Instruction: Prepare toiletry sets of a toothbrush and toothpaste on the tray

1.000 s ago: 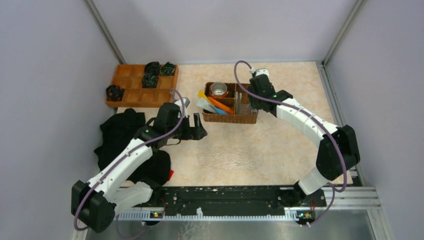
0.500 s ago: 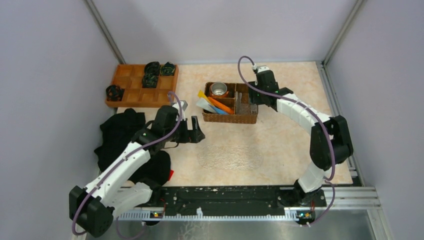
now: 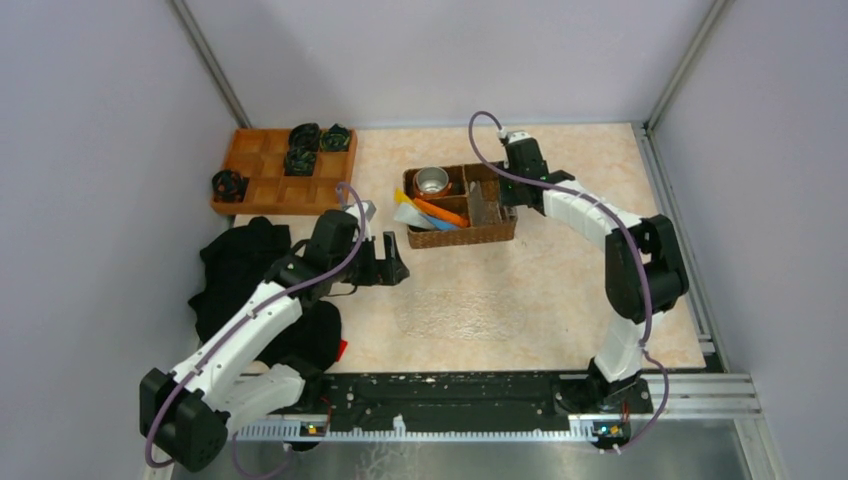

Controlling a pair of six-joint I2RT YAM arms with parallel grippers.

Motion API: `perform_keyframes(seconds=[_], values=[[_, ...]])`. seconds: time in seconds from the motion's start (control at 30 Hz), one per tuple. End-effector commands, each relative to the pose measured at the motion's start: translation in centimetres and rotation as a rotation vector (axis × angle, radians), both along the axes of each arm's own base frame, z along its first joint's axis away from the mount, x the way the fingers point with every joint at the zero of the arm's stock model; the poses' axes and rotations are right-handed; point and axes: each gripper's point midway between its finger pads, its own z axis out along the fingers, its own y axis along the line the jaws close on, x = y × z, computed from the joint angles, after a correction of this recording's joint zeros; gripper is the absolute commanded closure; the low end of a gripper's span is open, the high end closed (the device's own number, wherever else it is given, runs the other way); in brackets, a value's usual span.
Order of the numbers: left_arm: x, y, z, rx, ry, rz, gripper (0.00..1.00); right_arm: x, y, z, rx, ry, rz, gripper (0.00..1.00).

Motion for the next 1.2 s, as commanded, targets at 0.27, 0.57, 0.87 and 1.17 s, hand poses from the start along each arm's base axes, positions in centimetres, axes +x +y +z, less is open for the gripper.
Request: perform_keyframes(seconds=[0.27,0.57,0.87,1.17], values=[[0.0,0.2,0.2,0.008,-0.008,-0.001,0.01,1.7,1.1,5.6,0.014,-0.075,0.046,1.00],[-0.3,0.1,0.1,-0.012,-0.004,0.001,0.01,2.0,0.8,18.3,0.050,-0.266,0.056,1.00],[-0.6,-0.2,0.1,-0.028,0.008,-0.012,0.01,-4.8,0.7,18.4,-0.210,-0.319,0.205,1.00],[-1.2,0.0,0.5,-0.030,0.010,-0.017,0.01,-11.9,1.4,17.7,-0.638,-0.536,0.204,1.00]])
